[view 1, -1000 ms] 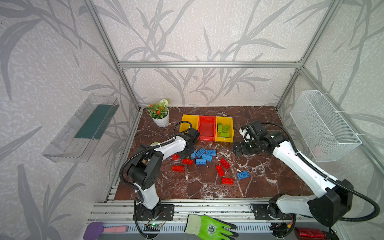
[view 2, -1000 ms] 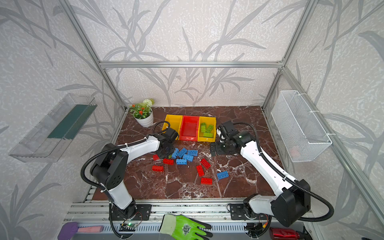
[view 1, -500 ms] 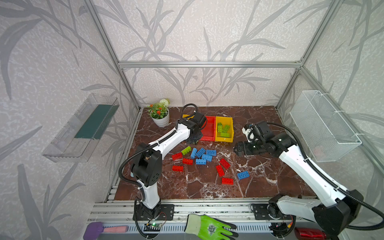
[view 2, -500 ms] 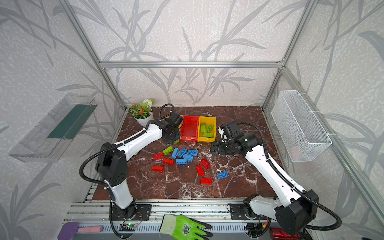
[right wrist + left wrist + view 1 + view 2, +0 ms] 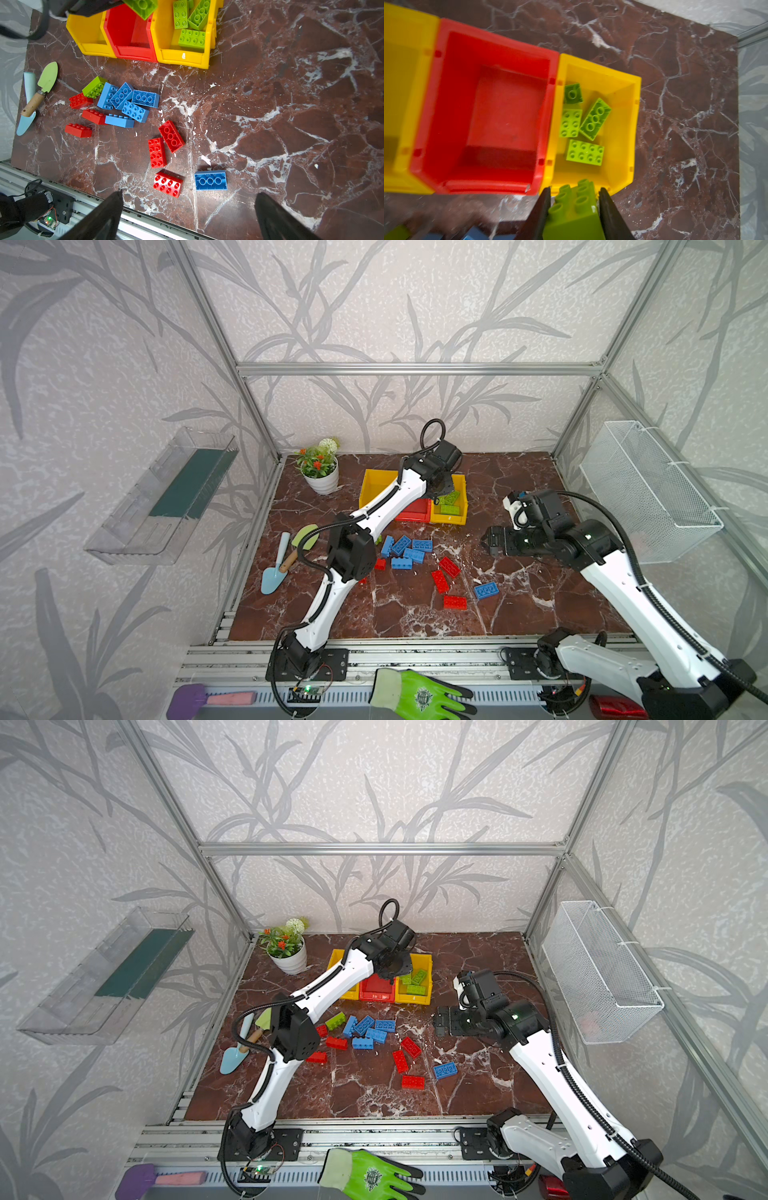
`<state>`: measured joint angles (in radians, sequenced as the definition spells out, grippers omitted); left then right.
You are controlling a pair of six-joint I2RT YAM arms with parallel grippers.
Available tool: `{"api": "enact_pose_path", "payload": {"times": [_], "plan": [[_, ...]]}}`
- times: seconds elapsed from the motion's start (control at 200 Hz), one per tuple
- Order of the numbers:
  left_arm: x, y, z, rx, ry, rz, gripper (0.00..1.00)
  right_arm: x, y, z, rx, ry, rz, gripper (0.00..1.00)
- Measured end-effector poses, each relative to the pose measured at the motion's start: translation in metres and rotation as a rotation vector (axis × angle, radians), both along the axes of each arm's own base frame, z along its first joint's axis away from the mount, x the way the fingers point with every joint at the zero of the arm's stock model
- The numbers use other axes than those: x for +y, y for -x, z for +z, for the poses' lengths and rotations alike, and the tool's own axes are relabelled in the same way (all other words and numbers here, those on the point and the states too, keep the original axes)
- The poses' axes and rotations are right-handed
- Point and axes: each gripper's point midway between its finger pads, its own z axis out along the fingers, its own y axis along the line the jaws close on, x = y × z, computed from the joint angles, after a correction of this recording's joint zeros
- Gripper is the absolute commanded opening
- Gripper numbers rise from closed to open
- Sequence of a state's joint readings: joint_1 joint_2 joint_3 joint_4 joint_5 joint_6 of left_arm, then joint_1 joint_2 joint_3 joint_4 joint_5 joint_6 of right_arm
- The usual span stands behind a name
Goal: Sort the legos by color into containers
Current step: 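Lift the lime-green brick with the left gripper and drop it into the yellow bin, then lower the left gripper back to the pile and grasp another lime-green brick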
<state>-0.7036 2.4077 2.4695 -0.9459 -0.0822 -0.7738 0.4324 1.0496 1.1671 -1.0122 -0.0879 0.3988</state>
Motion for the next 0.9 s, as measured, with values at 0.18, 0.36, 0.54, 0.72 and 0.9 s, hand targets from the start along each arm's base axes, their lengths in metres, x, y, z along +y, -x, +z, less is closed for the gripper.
{"api": "enact_pose_path", "payload": {"times": [0.18,0.36,0.54,0.72,0.9], "plan": [[-0.021,-0.014,-0.024,-0.017,0.003,-0.059,0.1,-0.012,0.012,-0.002,0.028,0.029,-0.034,0.99],[-0.026,-0.022,-0.046,-0.02,-0.009,-0.073,0.46,-0.025,0.019,0.001,0.041,0.074,-0.065,0.99],[-0.034,-0.026,-0.045,-0.031,0.026,-0.101,0.64,-0.031,0.021,0.005,0.035,0.099,-0.082,0.99],[-0.037,-0.026,-0.035,-0.04,0.045,-0.11,0.74,-0.032,0.02,0.004,0.034,0.102,-0.086,0.99],[-0.013,-0.017,-0.016,-0.029,0.001,-0.058,0.74,-0.025,0.008,0.002,0.029,0.096,-0.077,0.99]]}}
